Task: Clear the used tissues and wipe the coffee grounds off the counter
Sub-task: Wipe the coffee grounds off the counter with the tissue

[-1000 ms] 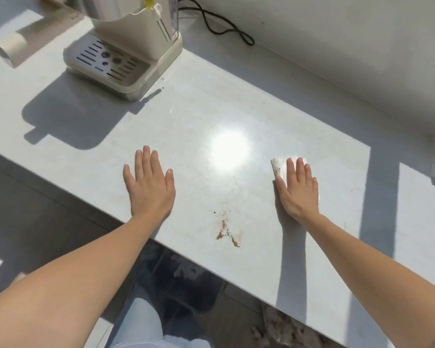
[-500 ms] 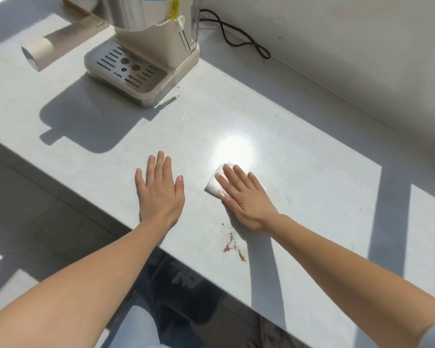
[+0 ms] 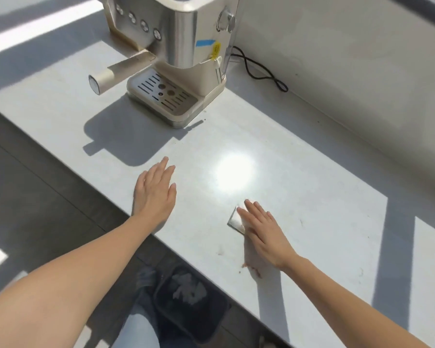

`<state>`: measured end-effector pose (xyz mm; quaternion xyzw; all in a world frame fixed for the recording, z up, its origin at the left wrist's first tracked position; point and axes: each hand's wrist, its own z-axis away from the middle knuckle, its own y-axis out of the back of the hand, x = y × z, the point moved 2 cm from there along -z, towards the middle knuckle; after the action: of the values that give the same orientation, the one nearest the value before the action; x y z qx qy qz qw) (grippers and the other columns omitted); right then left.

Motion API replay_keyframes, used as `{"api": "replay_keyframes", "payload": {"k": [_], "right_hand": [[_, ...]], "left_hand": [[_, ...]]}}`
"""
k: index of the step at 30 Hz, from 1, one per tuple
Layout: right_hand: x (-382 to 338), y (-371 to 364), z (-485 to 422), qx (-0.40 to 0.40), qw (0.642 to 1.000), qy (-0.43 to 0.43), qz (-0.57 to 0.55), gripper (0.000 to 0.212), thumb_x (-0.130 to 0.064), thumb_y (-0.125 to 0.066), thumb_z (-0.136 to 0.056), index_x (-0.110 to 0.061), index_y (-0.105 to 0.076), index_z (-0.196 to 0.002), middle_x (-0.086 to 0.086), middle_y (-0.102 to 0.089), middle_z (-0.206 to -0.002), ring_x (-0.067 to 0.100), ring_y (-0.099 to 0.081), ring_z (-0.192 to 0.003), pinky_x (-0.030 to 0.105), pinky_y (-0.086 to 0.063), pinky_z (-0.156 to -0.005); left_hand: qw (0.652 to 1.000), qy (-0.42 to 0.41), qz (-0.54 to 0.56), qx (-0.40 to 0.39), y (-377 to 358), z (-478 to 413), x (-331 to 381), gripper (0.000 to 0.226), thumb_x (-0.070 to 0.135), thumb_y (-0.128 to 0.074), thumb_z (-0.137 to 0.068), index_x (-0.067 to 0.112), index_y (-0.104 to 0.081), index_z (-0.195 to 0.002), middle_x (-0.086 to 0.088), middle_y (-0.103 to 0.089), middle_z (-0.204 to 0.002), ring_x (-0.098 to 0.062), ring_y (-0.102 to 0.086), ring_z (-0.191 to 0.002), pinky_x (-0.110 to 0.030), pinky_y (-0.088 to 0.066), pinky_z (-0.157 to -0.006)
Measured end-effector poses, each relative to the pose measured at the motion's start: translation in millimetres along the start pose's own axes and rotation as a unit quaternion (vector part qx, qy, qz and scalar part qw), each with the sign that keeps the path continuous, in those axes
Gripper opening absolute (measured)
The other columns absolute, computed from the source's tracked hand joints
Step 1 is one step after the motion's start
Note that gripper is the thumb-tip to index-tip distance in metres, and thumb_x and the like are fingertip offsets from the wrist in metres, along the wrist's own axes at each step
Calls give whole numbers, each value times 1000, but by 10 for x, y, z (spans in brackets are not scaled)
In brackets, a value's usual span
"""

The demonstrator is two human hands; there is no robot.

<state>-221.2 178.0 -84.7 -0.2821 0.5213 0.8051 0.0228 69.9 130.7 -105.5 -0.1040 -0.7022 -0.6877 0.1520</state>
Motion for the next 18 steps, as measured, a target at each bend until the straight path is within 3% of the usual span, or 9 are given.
{"api": "replay_keyframes", "payload": {"k": [4,6,9,13,18], "right_hand": [[77,204,-547,88,992,-91,-19,44,-19,-37,-100,-18,-35,-144,1,-16,-160,22,-7,-148,47,-11,-115],[83,250,-861,87,991,-100,21,47,-21,-36,-100,-19,-28,-146,2,-13,-160,24,-7,-147,50,-12,-115],[37,263,-1350,51,991,-98,81,54,-34,-26,-102,-28,-7,-152,-2,4,-162,21,8,-148,46,0,-117],[-295,214,-1764,14,991,-29,127,54,-40,-20,-102,-32,1,-152,-4,11,-161,20,13,-148,45,3,-118],[-759,-64,-1495,-73,976,125,166,54,-38,-23,-103,-32,0,-152,-5,11,-161,19,15,-147,41,8,-117]], "left_hand": [[996,61,-64,-1,20,-55,-250,51,30,-31,-97,14,-27,-145,-5,-24,-157,-23,-23,-143,-45,-16,-115],[996,50,-69,-8,0,-64,-233,52,32,-28,-97,14,-26,-145,-4,-24,-157,-23,-23,-144,-46,-17,-114],[996,56,-71,-20,-3,-60,-251,55,35,-20,-96,14,-23,-147,-3,-23,-158,-23,-22,-144,-46,-17,-115],[996,57,-59,-35,-2,-80,-250,57,37,-13,-96,16,-20,-148,-1,-20,-158,-21,-19,-145,-45,-14,-116],[998,51,-27,-27,50,-88,-274,58,38,-6,-95,17,-26,-146,-2,-25,-157,-22,-21,-145,-46,-15,-116]]}}
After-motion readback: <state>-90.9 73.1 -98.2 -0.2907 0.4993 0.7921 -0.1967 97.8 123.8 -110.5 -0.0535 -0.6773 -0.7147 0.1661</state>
